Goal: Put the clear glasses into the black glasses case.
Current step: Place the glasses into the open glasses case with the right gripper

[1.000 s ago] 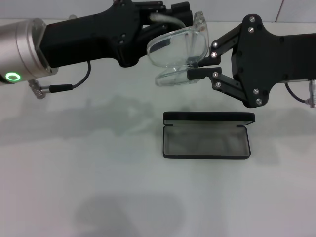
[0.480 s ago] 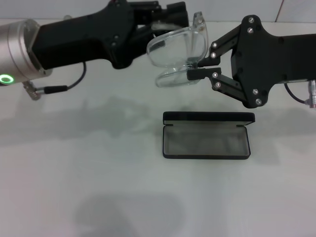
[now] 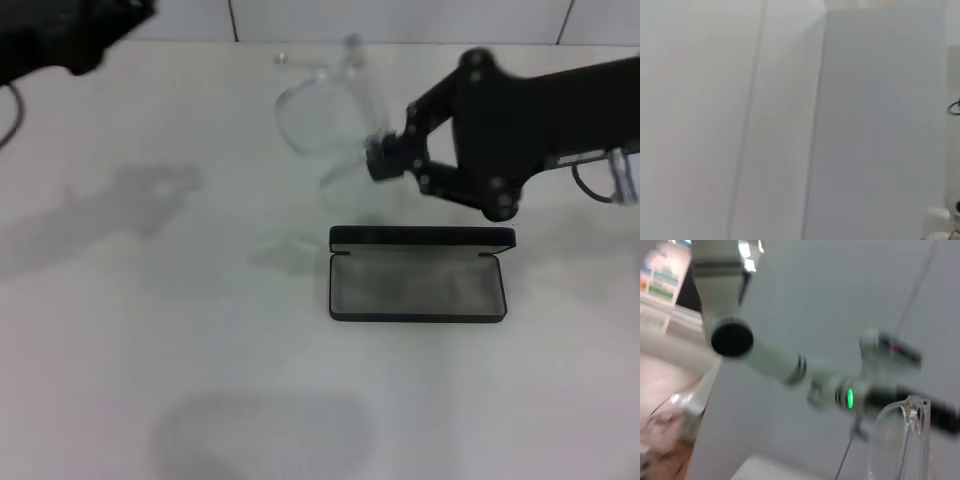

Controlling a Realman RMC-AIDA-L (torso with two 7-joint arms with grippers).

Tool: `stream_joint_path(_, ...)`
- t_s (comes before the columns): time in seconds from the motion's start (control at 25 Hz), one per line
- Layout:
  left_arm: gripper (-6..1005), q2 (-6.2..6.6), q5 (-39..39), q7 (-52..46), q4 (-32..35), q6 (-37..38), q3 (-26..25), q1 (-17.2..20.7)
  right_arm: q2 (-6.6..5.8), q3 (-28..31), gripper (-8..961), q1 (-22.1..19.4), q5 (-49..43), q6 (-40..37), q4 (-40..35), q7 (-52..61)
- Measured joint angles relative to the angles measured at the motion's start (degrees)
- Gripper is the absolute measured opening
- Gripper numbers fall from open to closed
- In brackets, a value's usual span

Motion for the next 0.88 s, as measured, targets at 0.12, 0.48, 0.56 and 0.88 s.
stream_joint_path(0.12,184,0.82,-0.26,0.00,0.39,0.00,-1.45,1.16,-0.19,-0.13,56,4.56,-11.70,0.18,-5.89,16.60)
stream_joint_path(0.48,184,0.34,-0.28,1.75,0.17,0.10,-2.51,3.36,0.60,-5.89,58,24.14,-37.32,-13.11,-4.60,42.77)
stream_joint_path(0.56,184,0.28,-0.29,1.96,0.17,0.24,-2.54,3.77,0.84,-10.17,58,25.97,-39.27,-12.61,-3.78,46.19)
stream_joint_path(0.88,184,-0.58,-0.42,4.28,0.17,0.48,-2.23,5.94,1.22,-26.29,59,27.83,-40.60,-5.75,-3.32,55.51)
